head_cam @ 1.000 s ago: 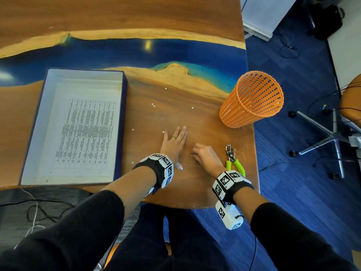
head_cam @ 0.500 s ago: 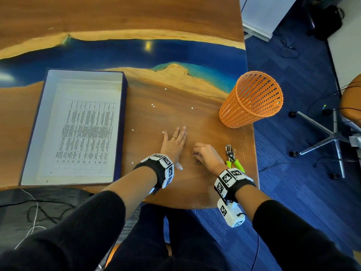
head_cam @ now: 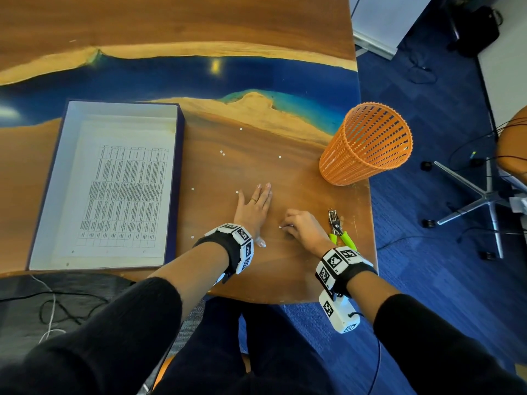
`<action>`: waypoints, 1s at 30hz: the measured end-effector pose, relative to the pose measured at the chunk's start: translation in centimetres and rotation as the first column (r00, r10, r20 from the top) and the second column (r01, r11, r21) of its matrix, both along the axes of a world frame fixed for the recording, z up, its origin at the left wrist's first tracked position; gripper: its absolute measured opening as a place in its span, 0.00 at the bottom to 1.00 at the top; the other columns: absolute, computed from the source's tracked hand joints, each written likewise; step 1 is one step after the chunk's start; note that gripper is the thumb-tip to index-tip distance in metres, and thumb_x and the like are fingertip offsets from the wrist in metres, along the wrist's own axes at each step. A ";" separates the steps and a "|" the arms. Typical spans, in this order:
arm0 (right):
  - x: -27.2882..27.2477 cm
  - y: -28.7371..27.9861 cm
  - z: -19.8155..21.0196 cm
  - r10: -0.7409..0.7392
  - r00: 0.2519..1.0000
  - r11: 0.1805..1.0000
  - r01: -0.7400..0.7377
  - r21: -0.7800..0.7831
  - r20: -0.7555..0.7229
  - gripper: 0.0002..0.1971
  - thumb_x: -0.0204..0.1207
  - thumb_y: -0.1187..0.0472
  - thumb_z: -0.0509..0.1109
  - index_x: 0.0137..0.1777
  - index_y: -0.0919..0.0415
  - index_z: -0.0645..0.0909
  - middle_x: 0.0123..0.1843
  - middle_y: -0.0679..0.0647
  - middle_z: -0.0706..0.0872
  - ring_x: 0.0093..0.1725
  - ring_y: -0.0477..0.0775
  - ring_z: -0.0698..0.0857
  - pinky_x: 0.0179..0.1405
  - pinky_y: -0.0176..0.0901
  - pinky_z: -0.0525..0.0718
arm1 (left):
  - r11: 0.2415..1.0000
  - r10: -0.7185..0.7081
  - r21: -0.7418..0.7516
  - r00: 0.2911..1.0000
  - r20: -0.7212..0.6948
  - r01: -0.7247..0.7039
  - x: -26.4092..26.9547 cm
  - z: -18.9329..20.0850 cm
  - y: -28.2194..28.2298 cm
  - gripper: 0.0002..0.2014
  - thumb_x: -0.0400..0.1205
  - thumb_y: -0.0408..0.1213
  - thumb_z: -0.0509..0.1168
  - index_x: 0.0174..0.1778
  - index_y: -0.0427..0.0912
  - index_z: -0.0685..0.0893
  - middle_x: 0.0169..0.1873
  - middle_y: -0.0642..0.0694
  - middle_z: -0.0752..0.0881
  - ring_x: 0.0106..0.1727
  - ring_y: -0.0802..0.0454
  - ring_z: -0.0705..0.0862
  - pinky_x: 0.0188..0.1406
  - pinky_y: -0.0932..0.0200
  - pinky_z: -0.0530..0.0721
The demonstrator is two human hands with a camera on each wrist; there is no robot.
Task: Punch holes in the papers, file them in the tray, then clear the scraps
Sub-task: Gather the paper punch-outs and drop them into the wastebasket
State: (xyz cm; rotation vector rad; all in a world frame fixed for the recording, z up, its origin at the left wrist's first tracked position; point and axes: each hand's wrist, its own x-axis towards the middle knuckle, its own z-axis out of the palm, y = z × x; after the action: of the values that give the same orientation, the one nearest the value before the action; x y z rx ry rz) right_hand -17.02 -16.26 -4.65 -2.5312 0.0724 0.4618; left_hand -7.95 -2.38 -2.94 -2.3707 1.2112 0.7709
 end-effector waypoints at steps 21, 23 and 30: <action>-0.2 1.6 -0.9 0.115 0.993 0.972 -0.106 -0.208 0.030 0.05 0.66 0.73 0.73 0.37 0.70 0.79 0.37 0.66 0.84 0.37 0.65 0.86 0.37 0.52 0.84 | 1.000 0.005 0.010 1.000 0.002 -0.005 -0.1 0.0 -0.1 0.66 0.67 0.65 0.72 0.81 0.33 0.33 0.82 0.40 0.31 0.85 0.42 0.38 0.77 0.30 0.54; -0.2 1.4 -0.9 0.063 0.998 0.983 -0.059 -0.175 0.019 0.04 0.74 0.71 0.66 0.43 0.74 0.79 0.45 0.71 0.83 0.46 0.69 0.84 0.47 0.57 0.81 | 1.000 0.007 0.008 1.000 -0.002 -0.007 0.0 0.0 -0.1 0.66 0.67 0.65 0.72 0.81 0.33 0.33 0.82 0.40 0.31 0.85 0.42 0.38 0.77 0.30 0.54; -1.2 0.3 -0.6 -0.098 0.994 0.992 0.100 -0.074 0.039 0.05 0.78 0.71 0.62 0.45 0.74 0.77 0.47 0.71 0.80 0.46 0.70 0.81 0.49 0.60 0.78 | 1.000 0.007 0.013 1.000 -0.010 -0.007 0.0 0.1 -0.1 0.66 0.67 0.64 0.72 0.81 0.33 0.33 0.82 0.40 0.30 0.84 0.42 0.38 0.77 0.30 0.54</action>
State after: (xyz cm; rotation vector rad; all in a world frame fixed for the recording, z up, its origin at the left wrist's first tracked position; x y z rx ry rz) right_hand -18.17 -15.96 -5.27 -2.5952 0.2050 0.3818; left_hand -7.93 -2.46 -2.88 -2.3646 1.1995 0.7917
